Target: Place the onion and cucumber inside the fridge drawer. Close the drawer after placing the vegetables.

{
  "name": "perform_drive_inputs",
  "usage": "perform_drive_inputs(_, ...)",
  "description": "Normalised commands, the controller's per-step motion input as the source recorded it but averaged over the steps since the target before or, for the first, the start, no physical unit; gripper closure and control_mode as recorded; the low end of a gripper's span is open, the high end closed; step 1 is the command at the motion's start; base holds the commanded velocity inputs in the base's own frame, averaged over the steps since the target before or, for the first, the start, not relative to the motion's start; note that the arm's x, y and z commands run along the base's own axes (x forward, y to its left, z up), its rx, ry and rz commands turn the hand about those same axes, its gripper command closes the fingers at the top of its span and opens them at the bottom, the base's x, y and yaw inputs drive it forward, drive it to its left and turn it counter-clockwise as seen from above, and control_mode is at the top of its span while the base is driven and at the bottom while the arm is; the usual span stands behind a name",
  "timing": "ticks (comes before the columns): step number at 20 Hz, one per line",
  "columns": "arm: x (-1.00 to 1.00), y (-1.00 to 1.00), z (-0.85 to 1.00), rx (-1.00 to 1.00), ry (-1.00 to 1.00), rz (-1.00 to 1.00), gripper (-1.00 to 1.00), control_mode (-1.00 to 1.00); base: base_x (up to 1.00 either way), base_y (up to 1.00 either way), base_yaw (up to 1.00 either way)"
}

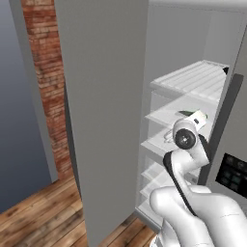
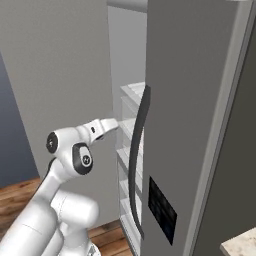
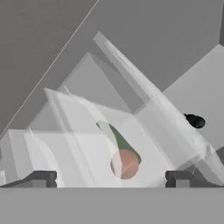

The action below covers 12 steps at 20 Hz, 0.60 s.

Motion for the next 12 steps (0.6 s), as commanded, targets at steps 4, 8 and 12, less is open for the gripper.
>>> perform_drive_inputs(4,-0.49,0.45,0.49,0.0,0.02,0.0,-1.0,-1.0,0.0,0.0,0.0)
perform_drive_inputs(8,-0.48,0.45,0.49,0.0,0.02,0.0,-1.0,-1.0,0.0,0.0,0.0)
perform_drive_inputs(12,-0.5,0.4,0.52,0.0,0.02,0.0,-1.0,-1.0,0.0,0.0,0.0)
